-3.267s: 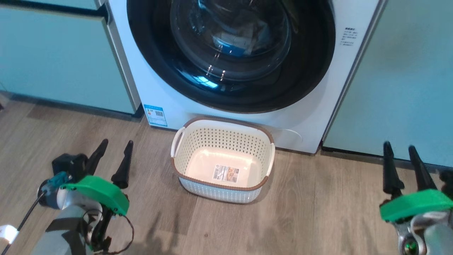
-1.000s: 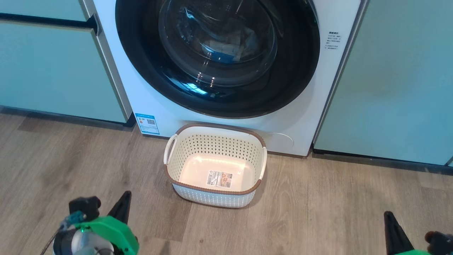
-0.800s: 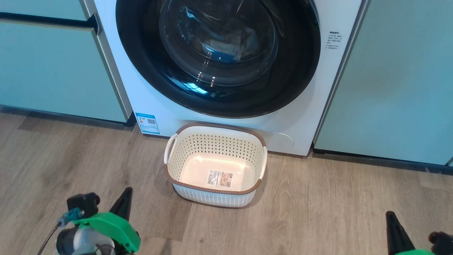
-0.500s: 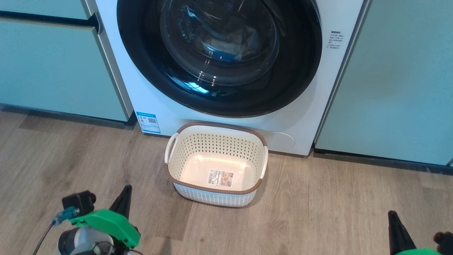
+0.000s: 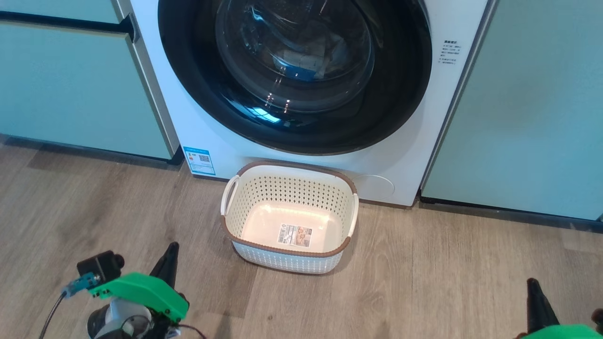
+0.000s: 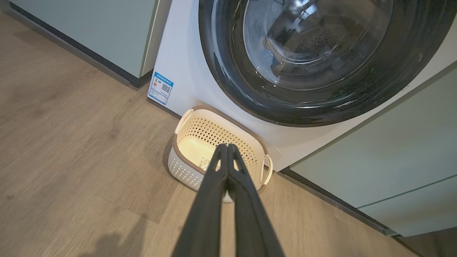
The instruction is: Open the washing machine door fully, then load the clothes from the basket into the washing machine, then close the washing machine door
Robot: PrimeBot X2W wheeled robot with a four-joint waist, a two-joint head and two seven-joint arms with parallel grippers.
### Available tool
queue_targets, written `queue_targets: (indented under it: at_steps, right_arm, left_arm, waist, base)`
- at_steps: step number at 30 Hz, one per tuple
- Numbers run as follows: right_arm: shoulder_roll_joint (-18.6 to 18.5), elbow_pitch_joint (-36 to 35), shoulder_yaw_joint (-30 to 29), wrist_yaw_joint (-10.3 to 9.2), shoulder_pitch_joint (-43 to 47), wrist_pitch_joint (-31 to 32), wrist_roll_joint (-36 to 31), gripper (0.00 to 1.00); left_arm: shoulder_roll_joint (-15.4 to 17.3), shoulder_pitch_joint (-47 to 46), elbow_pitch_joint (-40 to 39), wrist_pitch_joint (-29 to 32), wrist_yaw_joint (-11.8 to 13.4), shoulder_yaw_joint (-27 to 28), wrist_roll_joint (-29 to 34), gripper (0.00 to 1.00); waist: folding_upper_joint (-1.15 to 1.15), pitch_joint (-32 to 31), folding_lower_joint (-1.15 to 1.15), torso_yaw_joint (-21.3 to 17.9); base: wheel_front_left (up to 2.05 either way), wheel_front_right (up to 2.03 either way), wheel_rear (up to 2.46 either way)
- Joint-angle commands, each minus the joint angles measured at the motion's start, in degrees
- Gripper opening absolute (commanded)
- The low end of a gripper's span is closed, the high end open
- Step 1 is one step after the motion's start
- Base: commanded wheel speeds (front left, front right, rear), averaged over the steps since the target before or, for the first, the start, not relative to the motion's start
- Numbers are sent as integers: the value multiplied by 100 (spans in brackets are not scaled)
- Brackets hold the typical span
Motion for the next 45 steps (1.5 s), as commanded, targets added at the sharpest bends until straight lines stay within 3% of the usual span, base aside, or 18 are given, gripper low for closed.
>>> queue_targets:
  at_steps: [1, 45]
  right_arm:
    - [-65, -217, -7, 6, -371, 55, 170, 0]
    - [-90, -488, -181, 13, -627, 796, 2898, 0]
  left_arm:
    - [65, -210, -226, 21, -3, 154, -141, 0]
    - [-344, -58, -805, 762, -6, 720, -2454, 0]
  waist:
    - [0, 2, 0, 4]
    - [0, 80, 0, 119]
  base:
    - [0, 0, 0]
    - [0, 0, 0]
